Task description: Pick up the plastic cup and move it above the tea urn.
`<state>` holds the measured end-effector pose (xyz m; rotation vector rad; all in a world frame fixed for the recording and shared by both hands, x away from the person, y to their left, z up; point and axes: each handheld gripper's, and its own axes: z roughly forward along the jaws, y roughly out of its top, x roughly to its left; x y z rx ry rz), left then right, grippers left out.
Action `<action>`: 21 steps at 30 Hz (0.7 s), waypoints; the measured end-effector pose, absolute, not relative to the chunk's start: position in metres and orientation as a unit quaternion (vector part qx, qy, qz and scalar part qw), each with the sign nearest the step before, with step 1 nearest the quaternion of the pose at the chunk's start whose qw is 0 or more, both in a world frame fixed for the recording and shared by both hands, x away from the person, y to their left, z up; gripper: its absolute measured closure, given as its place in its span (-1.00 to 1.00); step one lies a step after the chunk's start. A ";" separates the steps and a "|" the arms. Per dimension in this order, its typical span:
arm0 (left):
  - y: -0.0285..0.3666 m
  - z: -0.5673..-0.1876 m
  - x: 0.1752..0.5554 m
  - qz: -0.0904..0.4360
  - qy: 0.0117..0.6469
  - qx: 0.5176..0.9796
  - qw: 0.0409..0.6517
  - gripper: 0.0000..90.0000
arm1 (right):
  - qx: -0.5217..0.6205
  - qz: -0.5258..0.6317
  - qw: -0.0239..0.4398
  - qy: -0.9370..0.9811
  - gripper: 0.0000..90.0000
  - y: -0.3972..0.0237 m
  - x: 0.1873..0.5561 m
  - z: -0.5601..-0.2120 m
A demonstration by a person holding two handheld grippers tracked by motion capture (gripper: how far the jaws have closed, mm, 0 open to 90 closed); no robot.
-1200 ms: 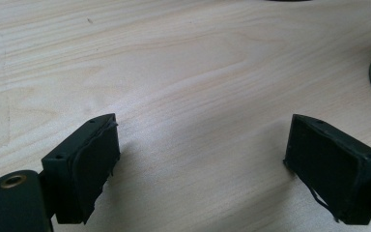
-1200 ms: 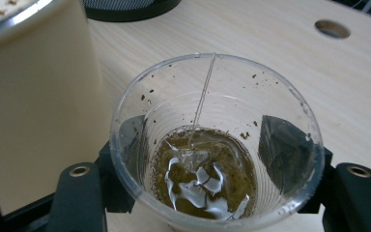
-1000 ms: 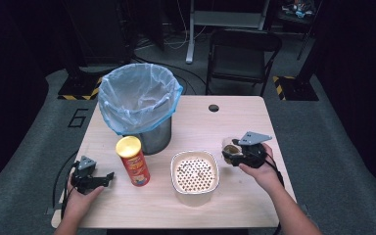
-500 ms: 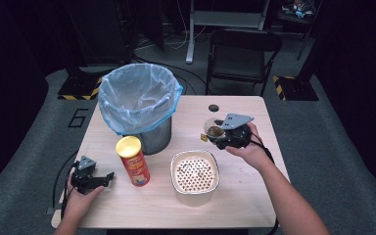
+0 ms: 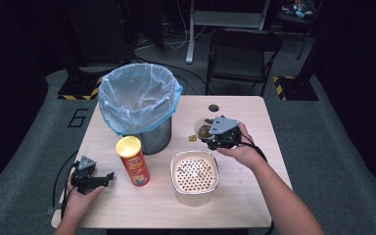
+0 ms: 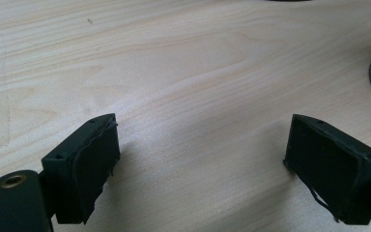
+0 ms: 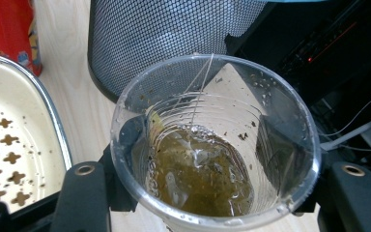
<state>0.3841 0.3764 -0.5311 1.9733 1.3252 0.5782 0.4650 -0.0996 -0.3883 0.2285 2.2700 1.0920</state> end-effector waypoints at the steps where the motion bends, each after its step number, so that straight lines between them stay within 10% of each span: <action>1: 0.376 -0.531 0.384 0.222 0.509 0.758 0.341 -0.74 | 0.082 0.410 0.306 0.855 -0.18 -0.099 0.465 -0.389; 21: 0.376 -0.531 0.384 0.222 0.509 0.758 0.341 -0.74 | -0.019 0.368 0.381 0.848 -0.18 -0.079 0.453 -0.392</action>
